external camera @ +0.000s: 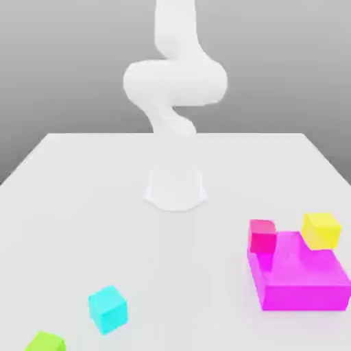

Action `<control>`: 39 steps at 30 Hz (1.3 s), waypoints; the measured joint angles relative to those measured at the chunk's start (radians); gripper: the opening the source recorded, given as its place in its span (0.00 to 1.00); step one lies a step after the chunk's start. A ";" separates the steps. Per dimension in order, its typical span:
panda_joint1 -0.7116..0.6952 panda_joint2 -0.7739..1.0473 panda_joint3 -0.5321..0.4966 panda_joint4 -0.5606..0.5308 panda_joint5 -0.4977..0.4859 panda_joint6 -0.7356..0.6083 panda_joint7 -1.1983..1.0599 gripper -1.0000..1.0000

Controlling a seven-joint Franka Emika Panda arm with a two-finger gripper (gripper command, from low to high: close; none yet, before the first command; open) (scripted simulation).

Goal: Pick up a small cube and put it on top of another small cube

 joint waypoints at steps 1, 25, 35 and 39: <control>0.012 0.039 -0.021 -0.011 0.002 0.018 -0.039 0.50; 0.034 0.909 -0.260 -0.245 0.175 0.426 -0.973 0.50; -0.061 1.083 -0.144 -0.214 0.286 0.555 -1.071 0.00; -0.036 1.033 -0.178 -0.226 0.247 0.518 -1.042 0.00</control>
